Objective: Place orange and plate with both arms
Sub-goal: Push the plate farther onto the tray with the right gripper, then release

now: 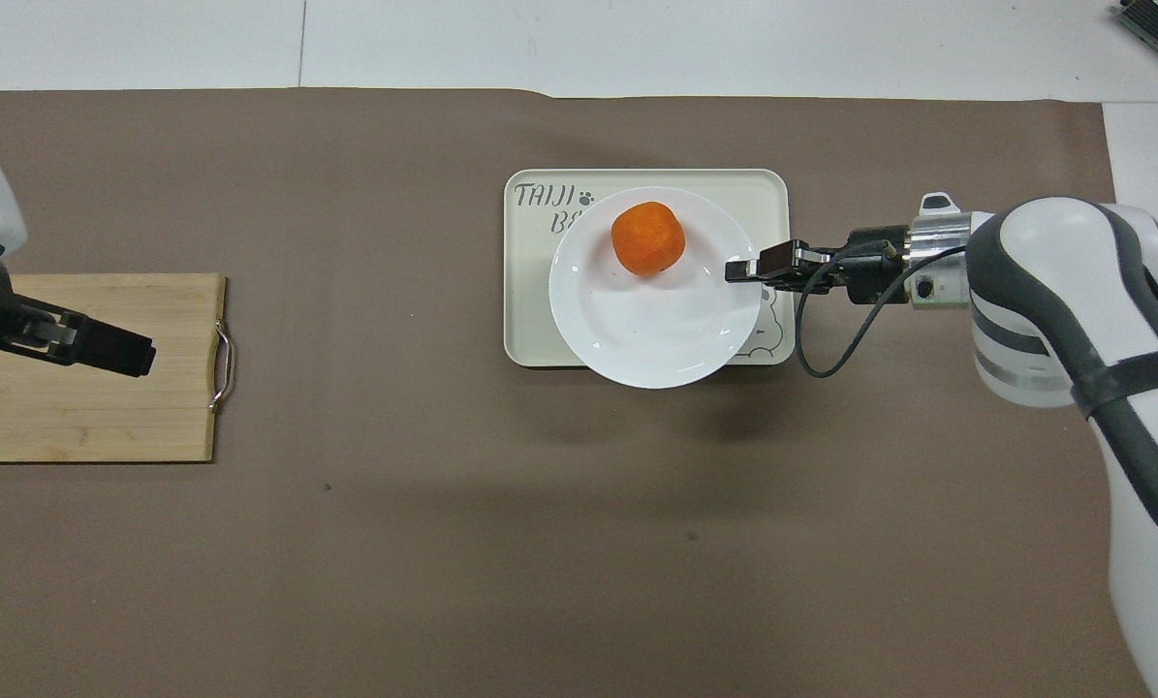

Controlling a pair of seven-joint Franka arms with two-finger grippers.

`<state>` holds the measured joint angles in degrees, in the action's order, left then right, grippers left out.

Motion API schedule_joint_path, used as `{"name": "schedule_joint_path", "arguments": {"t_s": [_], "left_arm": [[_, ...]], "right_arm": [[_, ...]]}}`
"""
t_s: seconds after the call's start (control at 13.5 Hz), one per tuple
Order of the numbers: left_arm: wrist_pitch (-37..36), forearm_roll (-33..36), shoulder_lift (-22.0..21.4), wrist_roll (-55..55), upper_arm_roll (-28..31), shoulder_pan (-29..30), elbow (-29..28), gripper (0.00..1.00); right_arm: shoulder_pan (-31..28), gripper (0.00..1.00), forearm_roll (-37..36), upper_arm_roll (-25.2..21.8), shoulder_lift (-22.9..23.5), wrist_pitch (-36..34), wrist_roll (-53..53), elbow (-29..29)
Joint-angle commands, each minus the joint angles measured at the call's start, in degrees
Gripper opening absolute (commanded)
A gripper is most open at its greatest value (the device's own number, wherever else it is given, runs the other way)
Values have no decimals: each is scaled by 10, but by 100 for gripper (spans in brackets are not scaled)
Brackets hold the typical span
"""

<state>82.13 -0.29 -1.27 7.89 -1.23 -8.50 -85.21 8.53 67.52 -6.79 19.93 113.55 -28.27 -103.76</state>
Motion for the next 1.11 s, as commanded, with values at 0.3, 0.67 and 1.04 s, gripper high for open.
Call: {"name": "schedule_joint_path", "arguments": {"t_s": [0.3, 0.67, 1.04], "left_arm": [[11, 10, -15, -5, -6, 7, -19, 100], [11, 11, -15, -5, -6, 7, -19, 100], [11, 10, -15, -5, -6, 7, -19, 100]], "right_arm": [[1, 0, 28, 6, 126, 53, 9, 123], [16, 0, -1, 7, 143, 74, 5, 123], [24, 0, -5, 7, 149, 98, -27, 109]]}}
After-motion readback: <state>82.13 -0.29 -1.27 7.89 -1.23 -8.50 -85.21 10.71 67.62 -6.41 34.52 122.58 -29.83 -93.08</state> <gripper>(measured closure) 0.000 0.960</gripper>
